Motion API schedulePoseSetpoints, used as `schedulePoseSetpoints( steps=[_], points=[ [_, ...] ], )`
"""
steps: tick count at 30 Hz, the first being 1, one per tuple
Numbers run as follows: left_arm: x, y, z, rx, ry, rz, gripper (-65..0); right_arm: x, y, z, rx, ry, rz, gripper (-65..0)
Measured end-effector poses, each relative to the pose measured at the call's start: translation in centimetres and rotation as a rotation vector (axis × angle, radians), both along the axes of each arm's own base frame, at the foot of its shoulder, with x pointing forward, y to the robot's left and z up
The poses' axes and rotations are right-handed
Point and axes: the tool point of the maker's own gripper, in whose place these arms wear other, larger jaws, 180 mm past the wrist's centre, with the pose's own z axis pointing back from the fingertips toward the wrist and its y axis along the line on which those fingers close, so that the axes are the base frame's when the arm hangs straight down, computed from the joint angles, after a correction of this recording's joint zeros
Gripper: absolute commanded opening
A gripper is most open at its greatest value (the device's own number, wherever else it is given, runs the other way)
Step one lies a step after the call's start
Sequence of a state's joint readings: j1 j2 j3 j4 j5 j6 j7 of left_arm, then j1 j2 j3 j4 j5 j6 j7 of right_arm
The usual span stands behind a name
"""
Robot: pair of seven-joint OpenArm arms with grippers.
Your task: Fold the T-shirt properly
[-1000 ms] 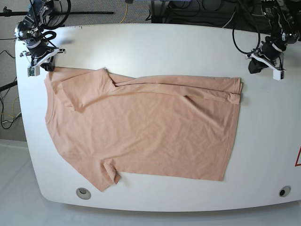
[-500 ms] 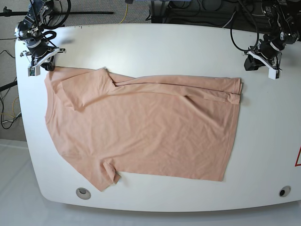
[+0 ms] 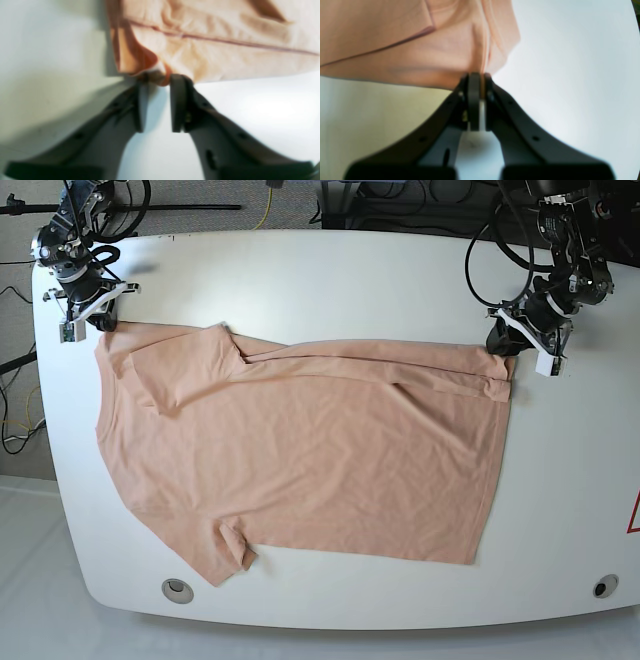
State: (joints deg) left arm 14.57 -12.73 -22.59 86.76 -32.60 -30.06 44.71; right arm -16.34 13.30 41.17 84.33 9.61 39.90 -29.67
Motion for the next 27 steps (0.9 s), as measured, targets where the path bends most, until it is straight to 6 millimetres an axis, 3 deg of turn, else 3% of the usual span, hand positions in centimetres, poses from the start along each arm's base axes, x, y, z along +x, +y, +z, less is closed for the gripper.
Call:
schedulePoseSetpoints(
  steps=[13, 15, 19, 27],
  points=[
    [-0.3, 1.4, 0.5, -0.039, -0.004, 0.064, -47.2, 0.0, 0.1, 0.0, 0.002, 0.000, -0.001, -64.0],
    [-0.4, 2.0, 0.6, -0.035, -0.004, 0.080, -45.9, 0.0, 0.1, 0.0, 0.002, -0.001, -0.001, -64.0],
    [-0.6, 2.6, 1.0, -0.028, -0.010, 0.086, -37.6, 0.0, 0.0, -0.1, 0.001, 0.000, -0.001, -63.9],
    [-0.3, 2.6, 1.2, -0.008, -0.011, 0.061, -29.8, -0.1, 0.1, -0.1, -0.001, 0.003, 0.001, -64.5]
  ],
)
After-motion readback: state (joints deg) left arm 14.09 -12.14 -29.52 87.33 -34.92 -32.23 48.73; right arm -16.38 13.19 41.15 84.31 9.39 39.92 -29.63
